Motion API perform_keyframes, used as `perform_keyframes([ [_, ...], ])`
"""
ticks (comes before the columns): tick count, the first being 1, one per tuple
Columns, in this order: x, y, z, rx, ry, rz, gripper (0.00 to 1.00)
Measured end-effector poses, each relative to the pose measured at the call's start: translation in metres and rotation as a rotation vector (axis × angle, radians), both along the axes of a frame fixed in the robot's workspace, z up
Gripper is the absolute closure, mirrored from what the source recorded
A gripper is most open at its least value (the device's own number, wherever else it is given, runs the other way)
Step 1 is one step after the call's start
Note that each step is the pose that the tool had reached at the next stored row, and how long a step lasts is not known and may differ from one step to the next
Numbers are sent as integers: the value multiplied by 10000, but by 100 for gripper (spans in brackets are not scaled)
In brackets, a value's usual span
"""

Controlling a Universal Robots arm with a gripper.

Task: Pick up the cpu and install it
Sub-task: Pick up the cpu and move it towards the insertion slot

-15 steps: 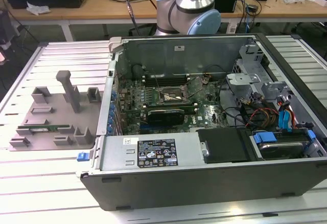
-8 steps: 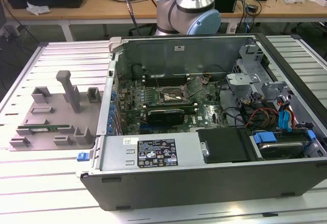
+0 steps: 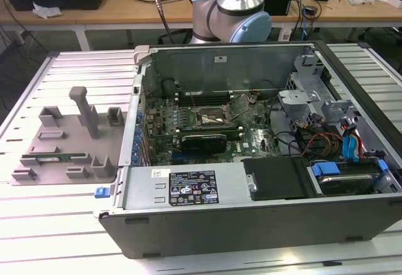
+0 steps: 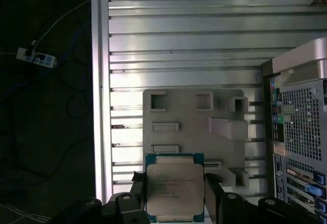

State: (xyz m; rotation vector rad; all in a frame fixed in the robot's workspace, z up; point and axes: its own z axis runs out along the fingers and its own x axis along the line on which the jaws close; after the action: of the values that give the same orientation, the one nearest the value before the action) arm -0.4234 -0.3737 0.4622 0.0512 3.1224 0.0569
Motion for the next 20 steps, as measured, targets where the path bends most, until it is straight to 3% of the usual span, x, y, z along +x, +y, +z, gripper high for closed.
perform_keyframes([
  [14, 0, 1, 648, -1, -3, 0, 46],
  [18, 9, 1, 697, 0, -3, 0, 46],
  [20, 78, 2, 696, 0, -2, -1, 46],
])
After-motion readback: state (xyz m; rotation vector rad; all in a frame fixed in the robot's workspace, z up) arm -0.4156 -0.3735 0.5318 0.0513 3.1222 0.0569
